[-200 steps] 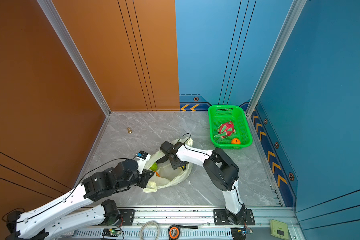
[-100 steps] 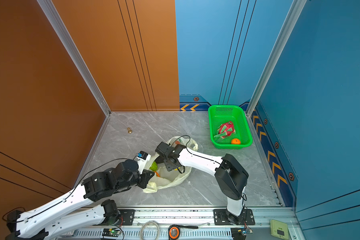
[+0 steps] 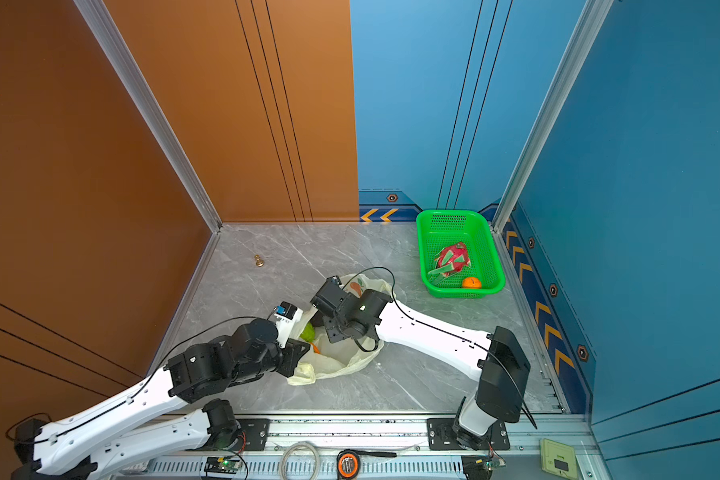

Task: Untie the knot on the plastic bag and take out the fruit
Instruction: 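Lift the yellow fruit out of the bag toward the basket with the right gripper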

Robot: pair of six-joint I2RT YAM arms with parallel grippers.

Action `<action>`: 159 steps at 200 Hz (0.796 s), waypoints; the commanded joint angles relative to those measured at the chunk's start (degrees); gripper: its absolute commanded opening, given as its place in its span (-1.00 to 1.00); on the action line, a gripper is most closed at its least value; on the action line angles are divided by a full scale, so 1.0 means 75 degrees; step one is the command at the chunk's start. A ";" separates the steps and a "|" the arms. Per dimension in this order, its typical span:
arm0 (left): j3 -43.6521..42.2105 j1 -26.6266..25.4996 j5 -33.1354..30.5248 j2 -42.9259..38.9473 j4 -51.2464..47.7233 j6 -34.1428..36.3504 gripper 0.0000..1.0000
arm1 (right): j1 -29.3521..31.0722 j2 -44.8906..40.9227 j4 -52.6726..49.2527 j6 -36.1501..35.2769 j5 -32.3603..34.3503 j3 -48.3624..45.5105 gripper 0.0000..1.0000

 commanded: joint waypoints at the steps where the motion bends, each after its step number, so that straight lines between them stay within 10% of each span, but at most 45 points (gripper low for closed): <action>1: -0.0038 -0.0085 -0.0143 0.0023 0.0087 0.0030 -1.00 | -0.0187 -0.0563 -0.0794 0.0121 -0.0039 0.0651 -0.20; 159: 0.0049 -0.0072 -0.0223 0.0076 0.0076 0.0053 -1.00 | -0.6752 -0.0061 -0.0707 -0.1603 -0.1936 0.2275 -0.23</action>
